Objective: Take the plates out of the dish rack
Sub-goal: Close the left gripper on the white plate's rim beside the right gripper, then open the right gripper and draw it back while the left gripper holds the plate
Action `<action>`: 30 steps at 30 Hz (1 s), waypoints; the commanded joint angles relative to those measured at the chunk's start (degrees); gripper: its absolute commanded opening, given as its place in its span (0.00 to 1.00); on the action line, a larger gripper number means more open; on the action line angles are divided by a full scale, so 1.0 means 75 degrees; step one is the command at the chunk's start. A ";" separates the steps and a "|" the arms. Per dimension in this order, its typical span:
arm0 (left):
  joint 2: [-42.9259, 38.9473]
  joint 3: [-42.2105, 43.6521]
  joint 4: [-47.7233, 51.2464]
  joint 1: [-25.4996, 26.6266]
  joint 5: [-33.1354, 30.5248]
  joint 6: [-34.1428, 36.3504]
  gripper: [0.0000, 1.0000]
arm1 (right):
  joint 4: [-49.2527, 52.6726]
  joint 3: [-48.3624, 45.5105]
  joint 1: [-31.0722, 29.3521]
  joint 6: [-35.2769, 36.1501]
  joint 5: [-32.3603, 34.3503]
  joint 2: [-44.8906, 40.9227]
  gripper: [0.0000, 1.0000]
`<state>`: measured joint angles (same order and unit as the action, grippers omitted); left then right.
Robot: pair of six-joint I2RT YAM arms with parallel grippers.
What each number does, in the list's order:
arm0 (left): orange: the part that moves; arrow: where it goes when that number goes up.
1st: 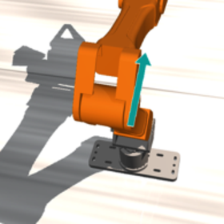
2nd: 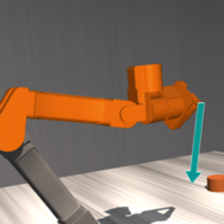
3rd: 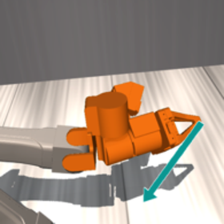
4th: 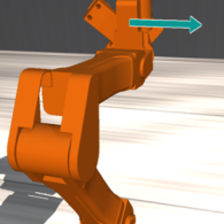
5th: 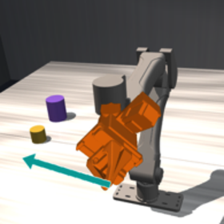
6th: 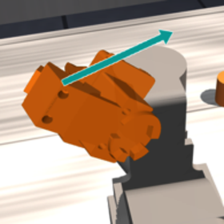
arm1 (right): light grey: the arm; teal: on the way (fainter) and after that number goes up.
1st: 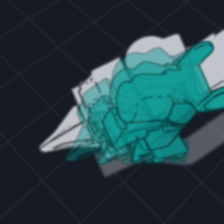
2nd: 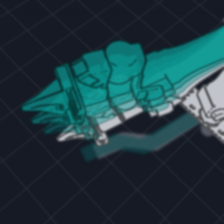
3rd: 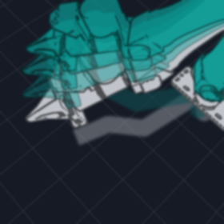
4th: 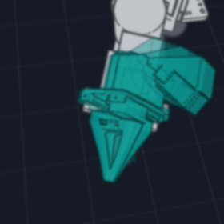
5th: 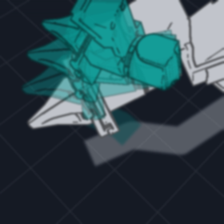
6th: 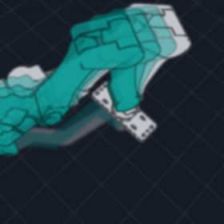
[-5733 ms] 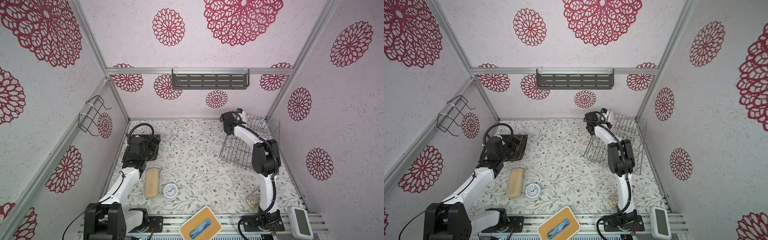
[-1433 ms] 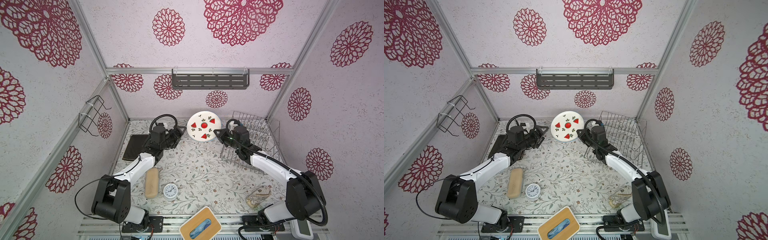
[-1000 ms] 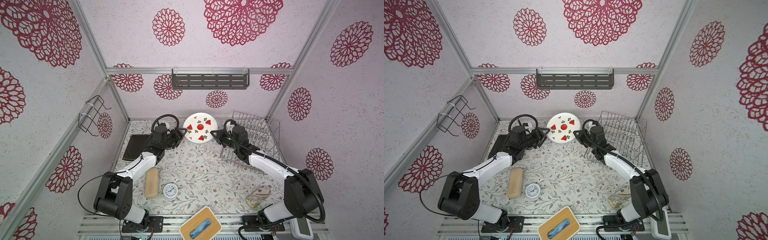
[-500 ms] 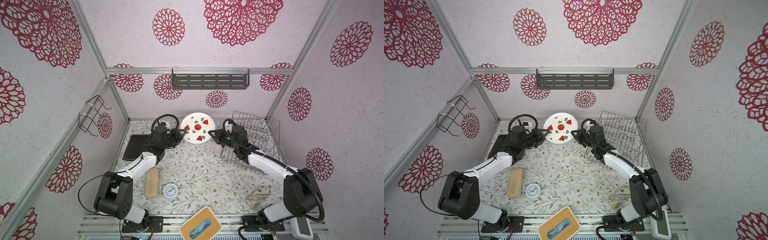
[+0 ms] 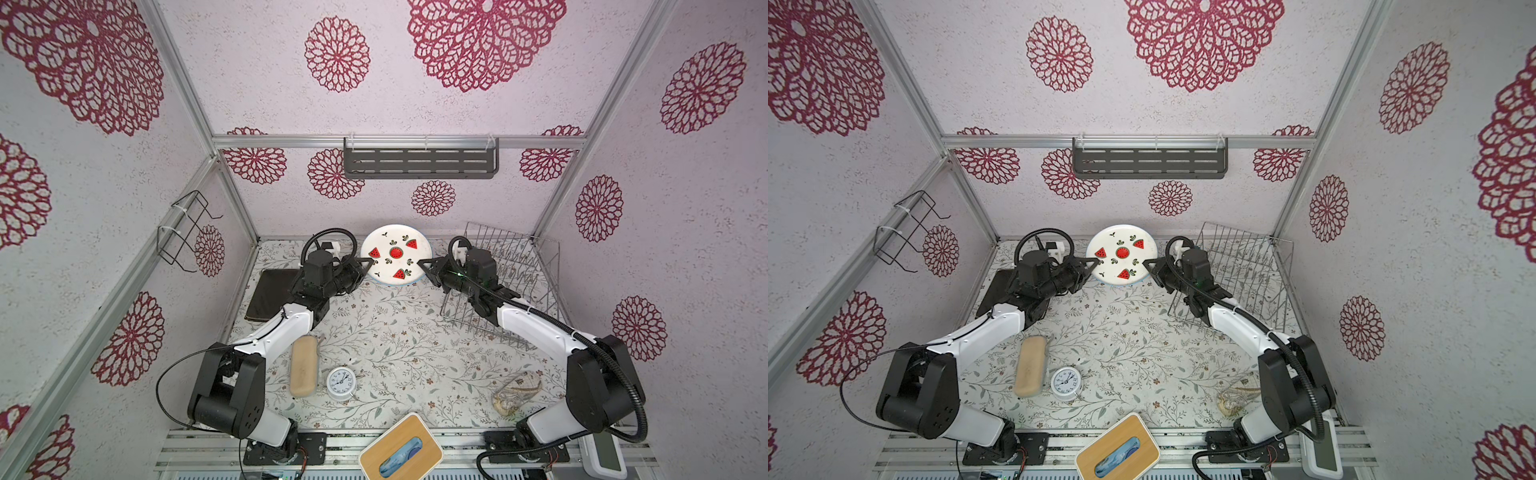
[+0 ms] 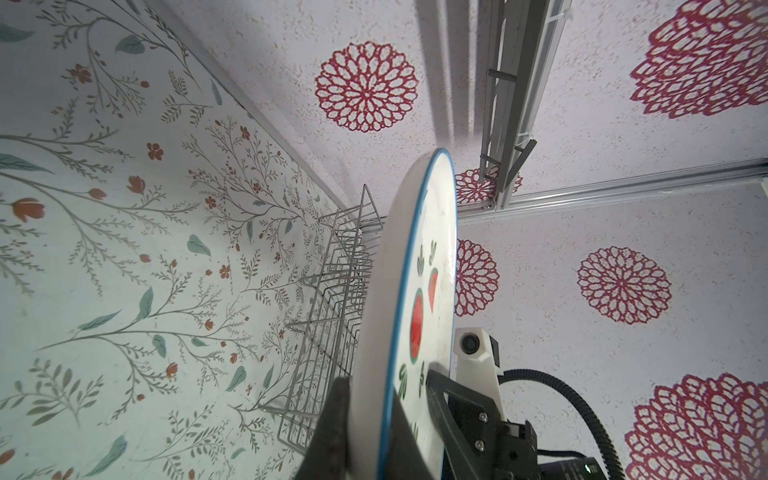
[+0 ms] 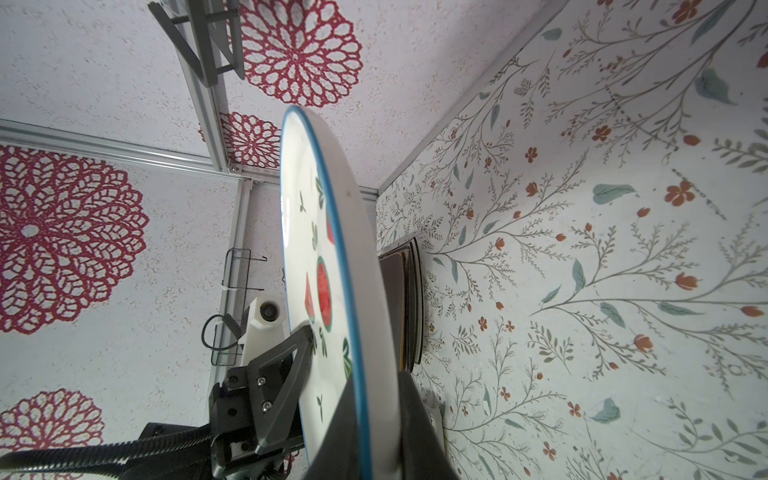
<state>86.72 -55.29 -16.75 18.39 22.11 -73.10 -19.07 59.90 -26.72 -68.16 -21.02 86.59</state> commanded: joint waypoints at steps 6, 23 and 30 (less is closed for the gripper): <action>-0.0355 0.0521 -0.0583 -0.0157 -0.0209 -0.0279 0.00 | -0.1254 0.0385 0.0088 0.0255 -0.0246 -0.0255 0.52; -0.0445 0.0955 -0.0475 -0.0495 -0.0424 -0.0163 0.00 | -0.0809 0.0000 0.0385 0.0417 0.0128 -0.0458 0.74; -0.0136 0.1008 -0.0450 -0.0534 -0.0586 0.0001 0.00 | -0.0664 -0.0072 0.0386 0.0520 0.0124 -0.0557 0.75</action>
<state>85.67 -46.96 -13.85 15.09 17.69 -73.95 -22.87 59.42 -24.03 -66.41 -21.17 85.69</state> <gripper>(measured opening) 0.123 0.750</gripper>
